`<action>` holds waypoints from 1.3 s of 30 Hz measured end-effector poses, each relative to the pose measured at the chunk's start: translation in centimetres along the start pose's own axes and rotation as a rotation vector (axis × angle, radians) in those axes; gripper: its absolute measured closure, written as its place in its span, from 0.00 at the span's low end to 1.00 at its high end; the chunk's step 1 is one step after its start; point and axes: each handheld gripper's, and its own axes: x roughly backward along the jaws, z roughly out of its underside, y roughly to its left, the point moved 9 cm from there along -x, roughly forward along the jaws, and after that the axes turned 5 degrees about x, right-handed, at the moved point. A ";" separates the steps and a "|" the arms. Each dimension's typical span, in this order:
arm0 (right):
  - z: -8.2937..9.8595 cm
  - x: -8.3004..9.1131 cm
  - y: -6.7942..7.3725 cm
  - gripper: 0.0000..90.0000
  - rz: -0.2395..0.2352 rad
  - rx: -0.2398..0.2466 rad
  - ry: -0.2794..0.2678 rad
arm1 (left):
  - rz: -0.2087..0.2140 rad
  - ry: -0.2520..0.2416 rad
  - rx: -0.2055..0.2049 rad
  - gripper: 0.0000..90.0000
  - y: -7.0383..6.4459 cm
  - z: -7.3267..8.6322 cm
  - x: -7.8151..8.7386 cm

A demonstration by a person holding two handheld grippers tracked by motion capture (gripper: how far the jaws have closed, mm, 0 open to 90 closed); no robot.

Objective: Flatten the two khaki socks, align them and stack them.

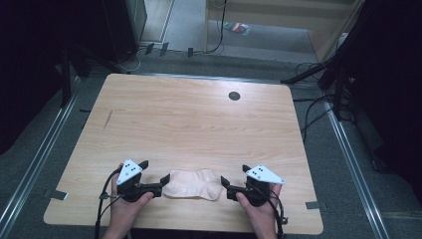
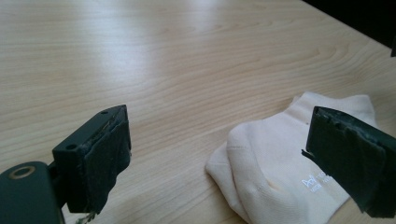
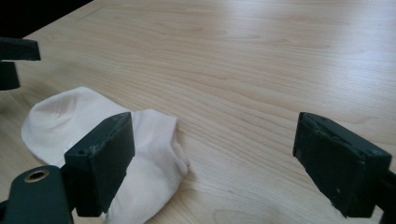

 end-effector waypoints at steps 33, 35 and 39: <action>4.6 5.3 -10.3 0.14 0.183 -0.090 0.047 | -0.238 -0.023 0.080 0.08 13.1 1.8 8.0; 4.9 5.7 -10.8 0.14 0.195 -0.100 0.051 | -0.250 -0.023 0.084 0.08 13.7 1.9 8.5; 5.5 6.4 -11.8 0.14 0.215 -0.109 0.057 | -0.270 -0.039 0.103 0.08 14.7 1.8 9.3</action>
